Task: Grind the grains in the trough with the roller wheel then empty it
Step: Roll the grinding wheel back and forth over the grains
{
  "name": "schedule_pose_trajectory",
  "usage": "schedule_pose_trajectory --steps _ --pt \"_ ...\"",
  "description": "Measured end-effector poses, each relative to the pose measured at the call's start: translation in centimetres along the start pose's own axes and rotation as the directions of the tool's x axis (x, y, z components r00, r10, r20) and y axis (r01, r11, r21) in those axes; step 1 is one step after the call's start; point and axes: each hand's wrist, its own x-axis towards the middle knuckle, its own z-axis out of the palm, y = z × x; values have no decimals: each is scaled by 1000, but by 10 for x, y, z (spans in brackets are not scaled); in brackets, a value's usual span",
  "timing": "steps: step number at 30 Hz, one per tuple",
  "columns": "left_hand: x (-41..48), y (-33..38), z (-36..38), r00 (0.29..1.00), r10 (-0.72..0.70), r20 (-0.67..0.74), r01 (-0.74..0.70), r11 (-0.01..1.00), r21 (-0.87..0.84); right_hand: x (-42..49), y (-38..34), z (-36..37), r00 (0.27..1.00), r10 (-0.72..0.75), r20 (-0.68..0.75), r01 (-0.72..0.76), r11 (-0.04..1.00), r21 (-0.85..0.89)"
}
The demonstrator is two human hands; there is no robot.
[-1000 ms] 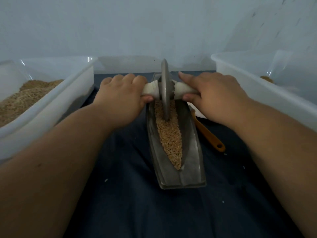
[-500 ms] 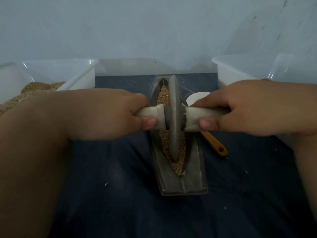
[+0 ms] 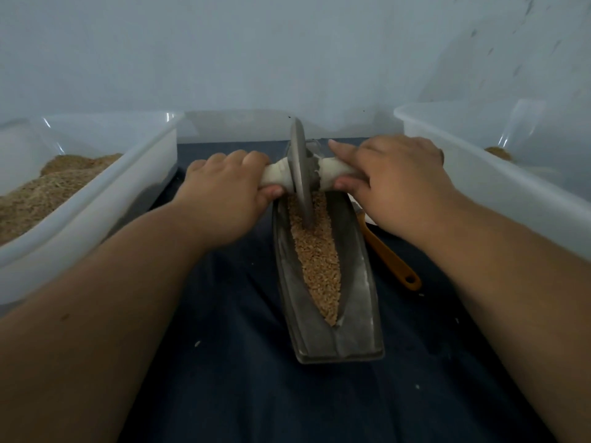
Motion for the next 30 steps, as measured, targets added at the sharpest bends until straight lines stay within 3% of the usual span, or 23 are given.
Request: schedule_pose_trajectory --steps 4,10,15,20,24,27,30 --pt "-2 3 -12 998 37 52 -38 999 21 -2 0 -17 987 25 159 -38 996 77" --pt "-22 9 -62 899 122 420 -79 990 -118 -18 3 -68 888 -99 449 5 978 208" --pt "-26 15 -68 888 121 443 -74 990 -123 -21 0 -75 841 -126 525 27 981 192" --pt "-7 4 -35 963 61 262 -32 993 -113 -11 7 -37 943 -44 329 -42 967 249" --pt "1 1 -14 998 -10 62 14 998 -59 -2 2 -5 998 -21 54 17 997 74" --pt "0 -2 -11 999 5 47 -1 996 -89 1 2 -2 1000 -6 13 5 996 90" --pt "-3 -1 -15 997 46 58 -41 996 -76 -2 2 -9 997 -2 83 -6 995 101"
